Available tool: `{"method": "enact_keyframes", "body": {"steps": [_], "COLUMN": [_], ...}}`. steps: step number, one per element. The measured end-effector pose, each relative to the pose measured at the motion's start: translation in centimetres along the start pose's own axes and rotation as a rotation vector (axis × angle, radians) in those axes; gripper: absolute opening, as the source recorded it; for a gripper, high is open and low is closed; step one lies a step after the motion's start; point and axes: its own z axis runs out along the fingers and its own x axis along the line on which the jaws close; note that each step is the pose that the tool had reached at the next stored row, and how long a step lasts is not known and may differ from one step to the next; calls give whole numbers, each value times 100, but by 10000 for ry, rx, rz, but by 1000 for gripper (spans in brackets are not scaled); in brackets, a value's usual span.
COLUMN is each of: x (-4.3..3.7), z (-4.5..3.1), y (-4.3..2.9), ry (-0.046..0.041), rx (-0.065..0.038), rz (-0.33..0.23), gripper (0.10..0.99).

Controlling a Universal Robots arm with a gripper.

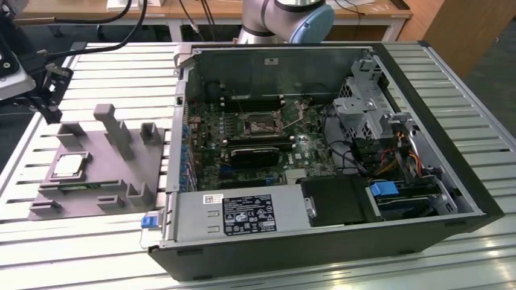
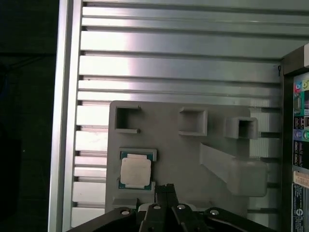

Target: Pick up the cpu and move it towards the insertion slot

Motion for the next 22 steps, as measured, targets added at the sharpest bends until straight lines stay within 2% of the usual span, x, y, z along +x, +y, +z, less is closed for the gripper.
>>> {"method": "enact_keyframes", "body": {"steps": [14, 22], "x": [109, 145], "z": [253, 383], "y": [-16, -55], "ry": [-16, -17], "rx": [1, 0], "rz": [-2, -2], "gripper": [102, 102]}}
